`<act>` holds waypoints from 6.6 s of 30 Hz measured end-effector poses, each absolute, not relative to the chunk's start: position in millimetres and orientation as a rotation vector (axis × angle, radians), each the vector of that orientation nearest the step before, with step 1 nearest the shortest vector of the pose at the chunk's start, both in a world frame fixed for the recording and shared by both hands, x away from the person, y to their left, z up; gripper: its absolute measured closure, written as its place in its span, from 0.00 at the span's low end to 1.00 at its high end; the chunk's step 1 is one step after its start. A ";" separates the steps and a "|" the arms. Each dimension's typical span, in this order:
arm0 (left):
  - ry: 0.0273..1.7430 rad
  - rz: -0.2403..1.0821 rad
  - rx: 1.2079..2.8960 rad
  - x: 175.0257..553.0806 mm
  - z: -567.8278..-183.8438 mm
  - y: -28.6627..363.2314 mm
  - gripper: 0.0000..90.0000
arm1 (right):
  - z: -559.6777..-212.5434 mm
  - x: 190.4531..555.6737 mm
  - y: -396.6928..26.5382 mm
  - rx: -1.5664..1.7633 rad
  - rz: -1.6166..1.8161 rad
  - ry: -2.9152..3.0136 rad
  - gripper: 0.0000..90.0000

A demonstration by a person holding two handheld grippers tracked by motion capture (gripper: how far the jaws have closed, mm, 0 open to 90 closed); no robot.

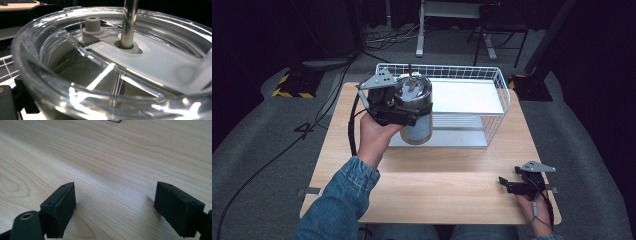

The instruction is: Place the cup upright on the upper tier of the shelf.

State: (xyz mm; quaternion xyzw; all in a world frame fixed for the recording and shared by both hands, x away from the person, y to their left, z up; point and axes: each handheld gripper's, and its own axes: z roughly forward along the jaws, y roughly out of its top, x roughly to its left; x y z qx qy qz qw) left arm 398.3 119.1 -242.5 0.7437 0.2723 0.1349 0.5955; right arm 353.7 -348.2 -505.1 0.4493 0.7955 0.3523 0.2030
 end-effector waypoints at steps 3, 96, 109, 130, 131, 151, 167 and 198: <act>0.645 0.326 1.714 405.7 -238.1 113.0 0.04 | -505.0 353.8 -348.4 1.255 0.985 2.220 0.20; 0.885 0.597 1.707 526.6 -245.3 27.0 0.03 | -504.7 353.3 -348.1 1.257 0.992 2.226 0.21; 0.827 0.576 1.682 526.1 -245.4 35.2 0.00 | -504.8 353.4 -348.1 1.256 0.992 2.225 0.21; 0.726 0.508 1.665 484.1 -230.3 76.4 0.00 | -504.7 356.8 -346.9 1.256 0.994 2.227 0.21; 0.723 0.509 1.665 482.2 -229.4 77.8 0.00 | -504.7 356.8 -347.1 1.252 0.993 2.230 0.21; 0.608 0.513 1.653 411.8 -222.2 122.5 0.00 | -504.9 359.3 -346.5 1.237 0.996 2.239 0.21; 0.557 0.476 1.687 368.9 -251.5 158.4 0.00 | -504.9 359.3 -346.4 1.236 0.996 2.240 0.21; 0.626 0.397 1.823 331.0 -356.5 202.4 0.00 | -504.9 358.1 -346.1 1.234 0.990 2.236 0.21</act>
